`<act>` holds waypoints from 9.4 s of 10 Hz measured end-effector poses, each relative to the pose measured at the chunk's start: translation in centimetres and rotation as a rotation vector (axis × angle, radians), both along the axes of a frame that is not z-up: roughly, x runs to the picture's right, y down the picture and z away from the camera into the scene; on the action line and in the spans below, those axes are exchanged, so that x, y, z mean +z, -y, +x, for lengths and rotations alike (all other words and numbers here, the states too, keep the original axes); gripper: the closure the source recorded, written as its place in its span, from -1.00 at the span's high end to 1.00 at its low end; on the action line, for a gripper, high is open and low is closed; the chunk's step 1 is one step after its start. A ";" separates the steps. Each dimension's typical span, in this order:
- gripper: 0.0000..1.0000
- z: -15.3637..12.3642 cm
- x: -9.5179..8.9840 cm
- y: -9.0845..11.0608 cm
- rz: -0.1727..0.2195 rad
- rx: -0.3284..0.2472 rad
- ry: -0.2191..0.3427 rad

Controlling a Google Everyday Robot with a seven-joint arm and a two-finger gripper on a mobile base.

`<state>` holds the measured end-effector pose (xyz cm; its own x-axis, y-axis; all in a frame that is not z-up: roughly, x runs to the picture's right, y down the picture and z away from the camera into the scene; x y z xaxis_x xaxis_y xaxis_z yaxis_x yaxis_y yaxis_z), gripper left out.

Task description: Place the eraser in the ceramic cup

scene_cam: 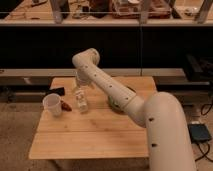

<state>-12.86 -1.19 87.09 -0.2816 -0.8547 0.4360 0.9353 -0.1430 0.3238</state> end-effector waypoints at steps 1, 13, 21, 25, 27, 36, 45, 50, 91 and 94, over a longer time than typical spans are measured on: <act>0.46 0.4 0.5 0.9 0.039 -0.012 -0.005; 0.46 -6.0 -1.4 8.2 0.540 -0.272 0.436; 0.46 -13.7 4.6 4.8 0.559 -0.380 0.751; 0.46 -14.3 6.0 5.1 0.585 -0.390 0.762; 0.46 -16.1 7.6 4.6 0.607 -0.430 0.777; 0.46 -20.0 11.3 2.0 0.615 -0.501 0.807; 0.46 -19.3 13.8 -1.2 0.519 -0.523 0.797; 0.01 -19.3 14.0 -2.0 0.497 -0.531 0.813; 0.60 -14.0 -6.8 -1.8 0.555 -0.494 0.894; 0.60 -13.4 -6.5 -2.0 0.546 -0.470 0.875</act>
